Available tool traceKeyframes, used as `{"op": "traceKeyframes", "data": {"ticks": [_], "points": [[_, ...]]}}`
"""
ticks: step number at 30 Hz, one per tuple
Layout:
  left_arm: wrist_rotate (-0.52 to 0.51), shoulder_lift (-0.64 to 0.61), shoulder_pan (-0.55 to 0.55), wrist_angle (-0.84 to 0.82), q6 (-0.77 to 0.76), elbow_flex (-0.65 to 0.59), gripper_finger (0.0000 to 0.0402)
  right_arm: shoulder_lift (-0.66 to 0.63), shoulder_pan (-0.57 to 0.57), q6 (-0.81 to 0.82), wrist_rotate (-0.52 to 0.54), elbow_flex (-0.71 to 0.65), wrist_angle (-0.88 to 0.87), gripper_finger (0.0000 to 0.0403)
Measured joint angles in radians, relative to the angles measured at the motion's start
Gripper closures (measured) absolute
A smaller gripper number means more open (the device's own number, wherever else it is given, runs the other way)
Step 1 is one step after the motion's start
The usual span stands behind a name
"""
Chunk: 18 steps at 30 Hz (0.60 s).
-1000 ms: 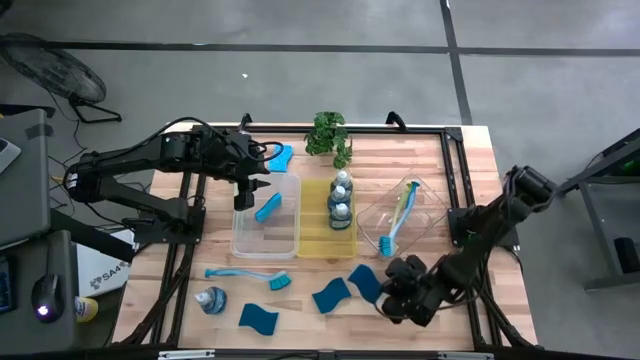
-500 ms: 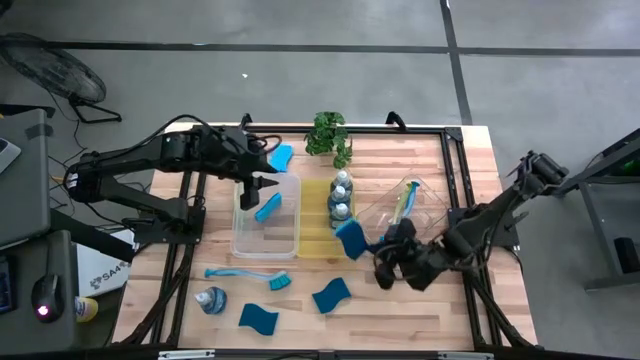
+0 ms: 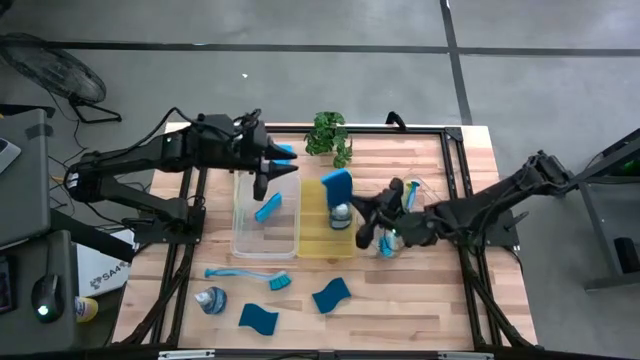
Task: Pick & Place Kitchen Sink Supplies
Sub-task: Put the blue sponge into the white bin
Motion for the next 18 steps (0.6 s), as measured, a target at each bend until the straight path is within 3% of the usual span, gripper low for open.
{"op": "traceKeyframes", "data": {"ticks": [8,18], "points": [[-0.001,0.047,0.0,0.118,-0.022,0.0,0.0266,0.0,-0.11,-0.19,-0.008,0.0,0.167,0.0402],[-0.068,0.133,0.0,0.24,-0.046,0.0,0.0266,0.0,-0.193,-0.31,-0.117,0.0,0.241,0.0402]]}}
